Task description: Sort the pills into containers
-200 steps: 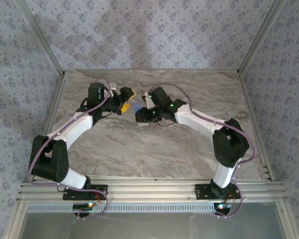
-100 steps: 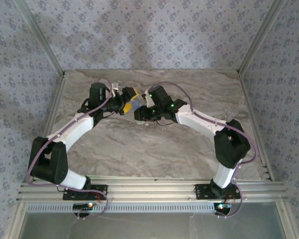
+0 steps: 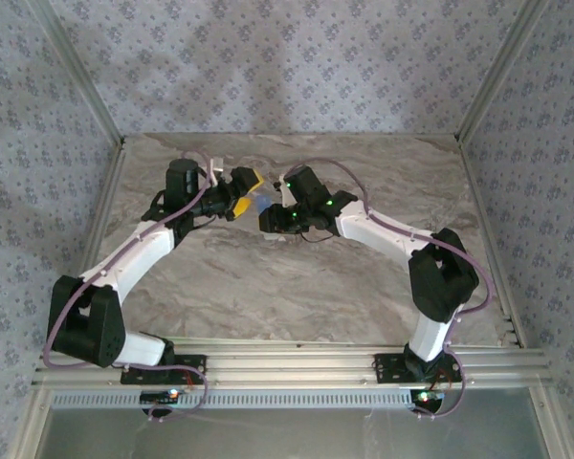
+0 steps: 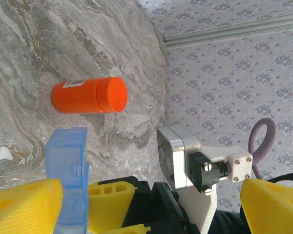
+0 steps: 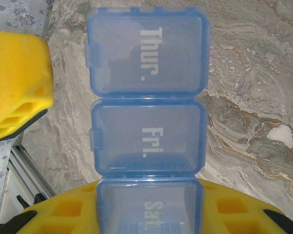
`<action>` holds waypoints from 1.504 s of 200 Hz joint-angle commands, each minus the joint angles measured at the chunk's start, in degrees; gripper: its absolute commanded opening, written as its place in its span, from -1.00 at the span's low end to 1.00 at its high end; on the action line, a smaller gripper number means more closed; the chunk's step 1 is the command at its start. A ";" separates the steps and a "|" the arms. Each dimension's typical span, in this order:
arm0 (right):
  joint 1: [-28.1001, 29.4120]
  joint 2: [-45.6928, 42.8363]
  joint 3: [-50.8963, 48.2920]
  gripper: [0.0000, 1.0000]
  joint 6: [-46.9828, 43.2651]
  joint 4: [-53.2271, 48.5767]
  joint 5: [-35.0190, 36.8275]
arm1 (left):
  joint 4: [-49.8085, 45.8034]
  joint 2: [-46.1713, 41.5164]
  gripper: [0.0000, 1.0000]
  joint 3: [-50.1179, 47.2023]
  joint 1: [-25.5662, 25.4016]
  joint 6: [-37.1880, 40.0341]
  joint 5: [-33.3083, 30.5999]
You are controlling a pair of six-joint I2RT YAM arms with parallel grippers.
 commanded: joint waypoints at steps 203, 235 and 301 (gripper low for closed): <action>0.91 1.31 2.44 -0.42 1.49 -1.92 2.00 | -2.38 -2.07 0.87 -1.18 -0.90 3.02 -3.80; 0.82 1.25 2.80 -0.42 1.41 -1.47 1.63 | -2.21 -2.11 0.87 -1.34 -0.86 2.87 -3.76; 2.69 2.68 4.97 -0.42 0.91 -1.24 0.69 | -1.34 -1.50 0.87 -1.11 -0.91 2.51 -3.44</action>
